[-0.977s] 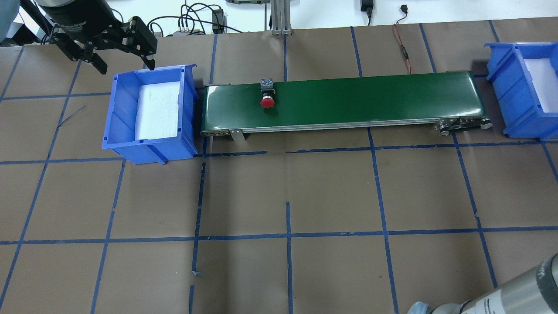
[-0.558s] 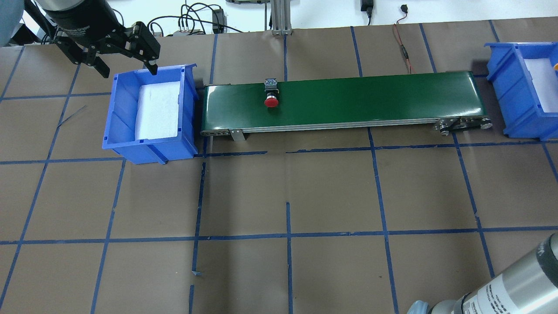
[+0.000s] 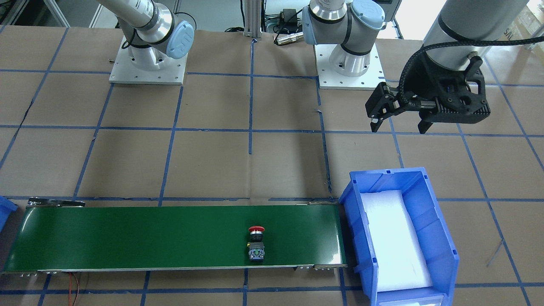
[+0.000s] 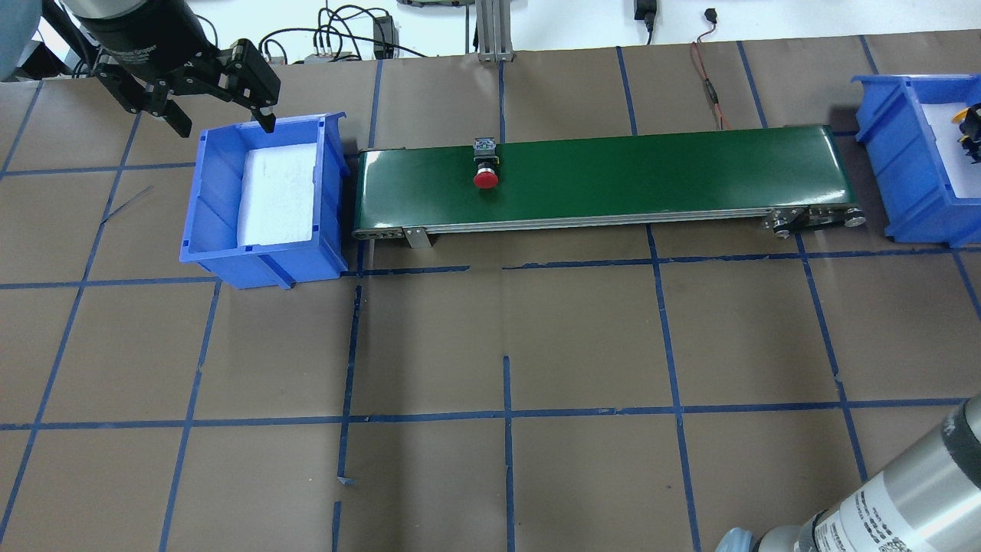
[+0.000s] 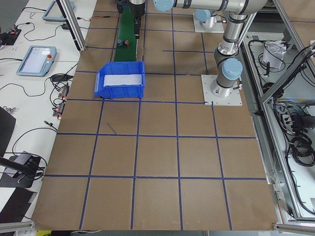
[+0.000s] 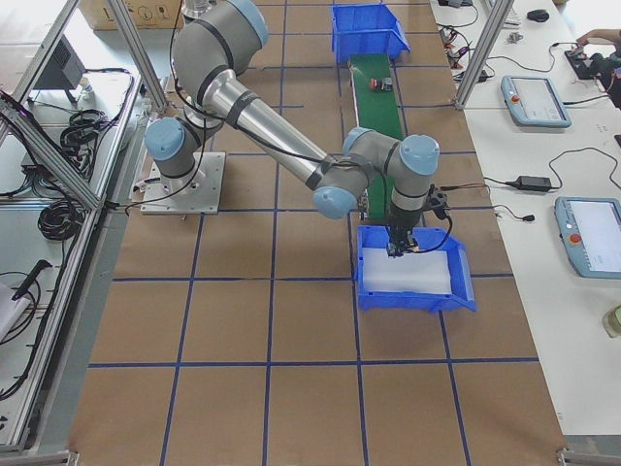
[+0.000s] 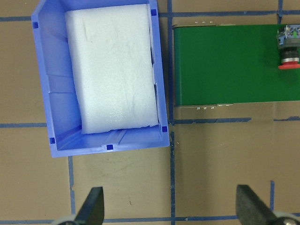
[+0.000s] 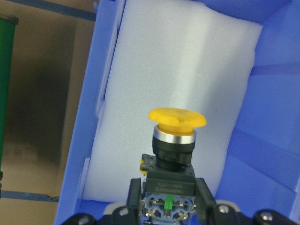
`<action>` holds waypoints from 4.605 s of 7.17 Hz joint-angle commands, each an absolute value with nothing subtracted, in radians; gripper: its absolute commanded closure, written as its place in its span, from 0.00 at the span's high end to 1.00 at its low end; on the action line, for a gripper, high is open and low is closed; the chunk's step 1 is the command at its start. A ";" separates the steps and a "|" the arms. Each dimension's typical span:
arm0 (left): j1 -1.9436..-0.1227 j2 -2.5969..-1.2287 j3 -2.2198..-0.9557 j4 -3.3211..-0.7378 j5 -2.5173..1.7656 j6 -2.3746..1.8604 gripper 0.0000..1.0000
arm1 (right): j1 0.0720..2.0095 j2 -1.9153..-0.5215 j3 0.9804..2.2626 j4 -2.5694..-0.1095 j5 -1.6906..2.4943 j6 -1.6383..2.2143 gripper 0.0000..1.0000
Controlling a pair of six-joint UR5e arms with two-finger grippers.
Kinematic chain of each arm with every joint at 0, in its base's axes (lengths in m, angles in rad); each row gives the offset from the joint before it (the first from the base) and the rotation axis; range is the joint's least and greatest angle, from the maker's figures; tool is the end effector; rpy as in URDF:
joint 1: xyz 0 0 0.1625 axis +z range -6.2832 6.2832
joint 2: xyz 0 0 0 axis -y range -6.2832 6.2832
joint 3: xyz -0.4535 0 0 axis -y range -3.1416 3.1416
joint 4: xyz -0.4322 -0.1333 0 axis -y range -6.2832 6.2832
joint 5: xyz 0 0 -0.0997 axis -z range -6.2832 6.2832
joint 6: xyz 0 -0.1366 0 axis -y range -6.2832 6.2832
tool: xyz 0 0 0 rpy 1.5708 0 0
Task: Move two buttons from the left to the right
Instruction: 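Carry the yellow button with the right gripper to the far blue bin, then lower the yellow button into the far bin and open the right gripper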
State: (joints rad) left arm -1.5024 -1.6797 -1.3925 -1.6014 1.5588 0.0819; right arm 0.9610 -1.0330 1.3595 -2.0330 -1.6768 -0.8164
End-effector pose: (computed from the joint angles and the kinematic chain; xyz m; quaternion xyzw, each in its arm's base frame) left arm -0.0946 -0.5932 0.5107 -0.0069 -0.9998 0.0198 0.0045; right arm -0.3372 -0.6901 0.2923 0.0992 -0.9914 0.0166 0.0843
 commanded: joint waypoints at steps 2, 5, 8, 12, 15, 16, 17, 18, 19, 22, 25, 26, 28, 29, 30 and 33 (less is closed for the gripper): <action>-1.502 -1.681 -1.397 -1.601 1.559 0.086 1.00 | 0.898 -1.017 1.370 -2.033 -1.628 -0.864 0.11; -1.502 -1.687 -1.396 -1.600 1.552 0.084 1.00 | 0.894 -0.985 1.370 -2.036 -1.588 -0.865 0.11; -1.509 -1.687 -1.397 -1.601 1.549 0.086 1.00 | 0.894 -0.963 1.362 -2.040 -1.586 -0.864 0.11; -1.516 -1.681 -1.399 -1.609 1.549 0.086 1.00 | 0.894 -0.940 1.362 -2.062 -1.572 -0.864 0.12; -1.517 -1.681 -1.399 -1.609 1.551 0.086 1.00 | 0.894 -0.939 1.365 -2.062 -1.560 -0.861 0.57; -1.517 -1.681 -1.399 -1.609 1.551 0.086 1.00 | 0.894 -0.939 1.364 -2.062 -1.560 -0.861 0.58; -1.517 -1.681 -1.399 -1.609 1.551 0.086 1.00 | 0.894 -0.940 1.364 -2.060 -1.560 -0.861 0.58; -1.517 -1.681 -1.399 -1.609 1.549 0.086 1.00 | 0.894 -0.942 1.364 -2.060 -1.560 -0.861 0.58; -1.517 -1.681 -1.401 -1.609 1.549 0.086 1.00 | 0.894 -0.956 1.362 -2.053 -1.557 -0.861 0.58; -1.517 -1.681 -1.402 -1.611 1.551 0.086 1.00 | 0.894 -1.075 1.362 -1.970 -1.557 -0.864 0.58; -1.517 -1.678 -1.404 -1.609 1.552 0.086 1.00 | 0.963 -1.196 1.362 -1.899 -1.502 -0.855 0.58; -1.517 -1.680 -1.404 -1.609 1.552 0.087 1.00 | 1.045 -1.197 1.361 -1.914 -1.496 -0.835 0.58; -1.517 -1.680 -1.404 -1.609 1.551 0.086 1.00 | 1.208 -1.195 1.370 -1.916 -1.496 -0.578 0.60; -1.517 -1.680 -1.404 -1.611 1.551 0.086 1.00 | 1.268 -1.190 1.371 -1.911 -1.496 -0.513 0.62; -1.517 -1.680 -1.404 -1.609 1.551 0.086 1.00 | 1.334 -1.172 1.371 -1.910 -1.496 -0.499 0.62; -1.517 -1.680 -1.405 -1.611 1.536 0.086 1.00 | 1.477 -1.086 1.356 -1.924 -1.488 -0.285 0.62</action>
